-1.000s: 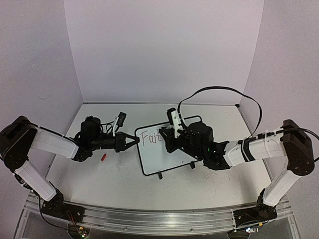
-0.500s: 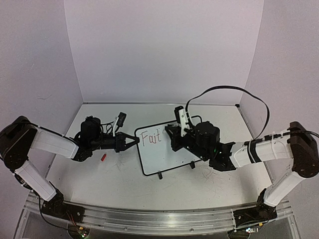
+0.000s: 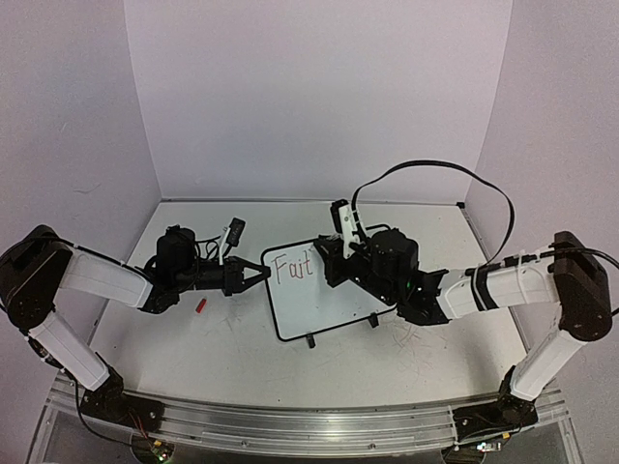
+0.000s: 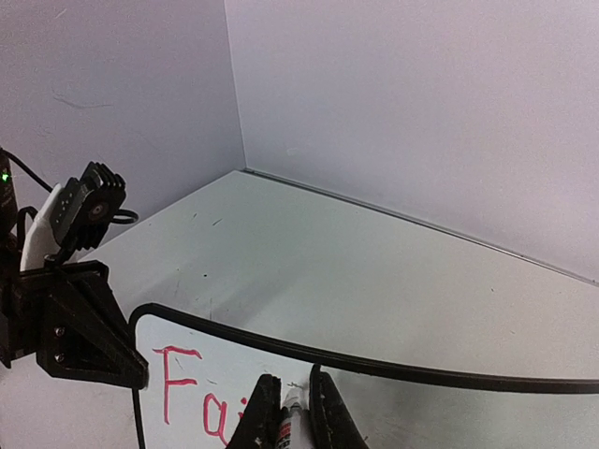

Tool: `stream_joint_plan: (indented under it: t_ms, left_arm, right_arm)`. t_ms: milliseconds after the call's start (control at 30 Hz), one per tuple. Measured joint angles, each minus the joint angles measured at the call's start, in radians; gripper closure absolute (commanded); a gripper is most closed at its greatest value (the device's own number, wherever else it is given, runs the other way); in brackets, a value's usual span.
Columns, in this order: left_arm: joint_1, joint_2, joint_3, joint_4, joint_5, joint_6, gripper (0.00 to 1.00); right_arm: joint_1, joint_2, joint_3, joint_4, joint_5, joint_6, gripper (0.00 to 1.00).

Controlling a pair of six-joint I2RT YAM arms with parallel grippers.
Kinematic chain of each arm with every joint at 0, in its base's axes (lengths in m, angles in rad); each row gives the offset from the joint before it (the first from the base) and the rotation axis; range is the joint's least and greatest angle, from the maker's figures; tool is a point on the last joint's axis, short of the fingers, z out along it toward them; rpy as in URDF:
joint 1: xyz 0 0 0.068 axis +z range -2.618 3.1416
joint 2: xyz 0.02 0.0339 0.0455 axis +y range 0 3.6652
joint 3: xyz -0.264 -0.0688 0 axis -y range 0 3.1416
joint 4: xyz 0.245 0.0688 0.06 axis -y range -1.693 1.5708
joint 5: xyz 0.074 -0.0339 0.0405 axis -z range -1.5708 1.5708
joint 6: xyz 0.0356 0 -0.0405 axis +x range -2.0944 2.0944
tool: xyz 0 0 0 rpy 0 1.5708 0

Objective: Write a sentence on the whiteboard

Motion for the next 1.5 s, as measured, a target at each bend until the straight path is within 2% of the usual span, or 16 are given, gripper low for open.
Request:
stream_joint_plan:
  t_ms: [633,1500]
  left_arm:
    - [0.0,0.0,0.0,-0.001,0.0,0.0,1.0]
    - [0.0,0.0,0.0,-0.009,-0.009,-0.002,1.0]
  right_arm:
    - [0.0,0.004,-0.001,-0.001,0.02,0.008,1.0]
    - [0.018,0.002,-0.085,-0.002,-0.005,0.077,1.0]
